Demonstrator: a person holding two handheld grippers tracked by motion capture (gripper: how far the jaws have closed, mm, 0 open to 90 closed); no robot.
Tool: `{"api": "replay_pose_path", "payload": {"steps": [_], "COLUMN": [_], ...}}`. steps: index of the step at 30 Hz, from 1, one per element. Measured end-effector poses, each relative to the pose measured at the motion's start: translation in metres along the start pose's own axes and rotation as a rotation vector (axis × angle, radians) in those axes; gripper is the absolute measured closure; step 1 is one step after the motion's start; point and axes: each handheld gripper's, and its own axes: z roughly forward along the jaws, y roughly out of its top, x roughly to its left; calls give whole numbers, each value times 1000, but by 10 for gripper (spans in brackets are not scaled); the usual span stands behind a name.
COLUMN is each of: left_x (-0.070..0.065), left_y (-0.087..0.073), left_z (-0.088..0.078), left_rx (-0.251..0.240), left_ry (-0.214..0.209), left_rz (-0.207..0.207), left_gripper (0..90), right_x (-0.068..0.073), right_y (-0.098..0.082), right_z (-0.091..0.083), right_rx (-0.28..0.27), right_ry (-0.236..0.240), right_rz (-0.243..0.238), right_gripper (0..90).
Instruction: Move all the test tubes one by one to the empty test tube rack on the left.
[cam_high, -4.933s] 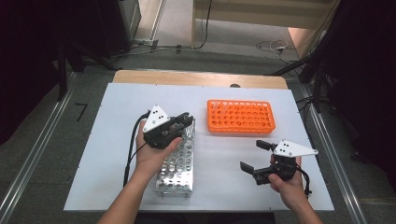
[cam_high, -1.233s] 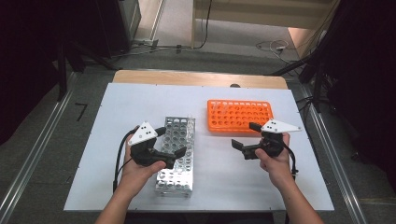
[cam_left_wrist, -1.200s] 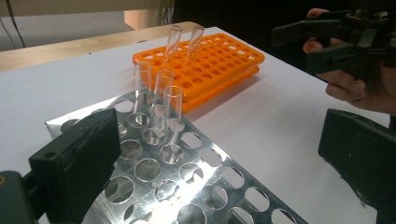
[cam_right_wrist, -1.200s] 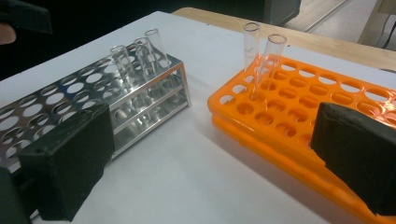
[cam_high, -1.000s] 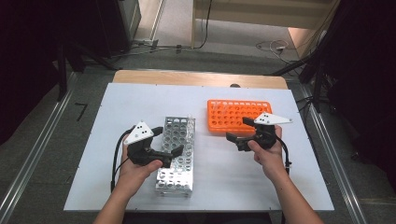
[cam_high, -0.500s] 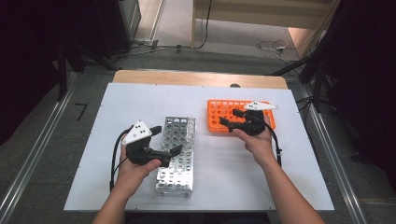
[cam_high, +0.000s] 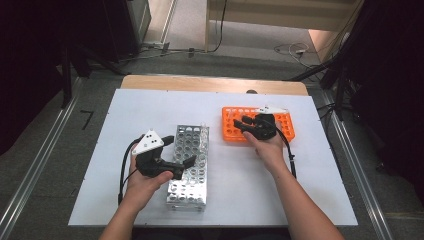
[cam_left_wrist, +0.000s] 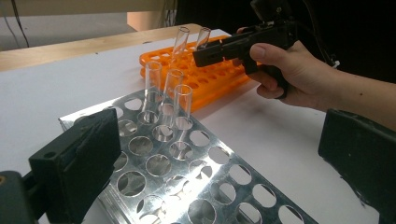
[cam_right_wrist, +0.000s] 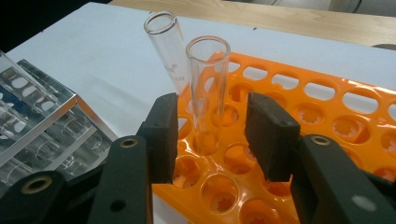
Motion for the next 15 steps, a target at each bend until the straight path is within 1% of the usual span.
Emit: {"api": "replay_pose_path", "payload": {"steps": [3, 6, 9, 12, 14, 15], "left_x": [-1, -1, -1, -2, -2, -2], "left_y": [0, -1, 0, 0, 0, 0], "left_z": [0, 1, 1, 2, 2, 2], "left_rx": [7, 7, 3, 2, 6, 3], "left_ry": [2, 1, -12, -16, -14, -16], "left_rz": [4, 4, 7, 5, 8, 4], "left_gripper": [0, 0, 0, 0, 0, 0], "right_x": [1, 3, 5, 7, 7, 7], "right_y": [0, 0, 0, -2, -2, -3], "right_z": [4, 8, 11, 14, 15, 16], "right_rx": [8, 11, 3, 5, 5, 5], "right_ry": [-5, -18, -34, -48, -63, -69], "right_rz": [-6, -23, -39, -38, -51, -49], "right_gripper": [564, 579, 598, 607, 627, 634]}}
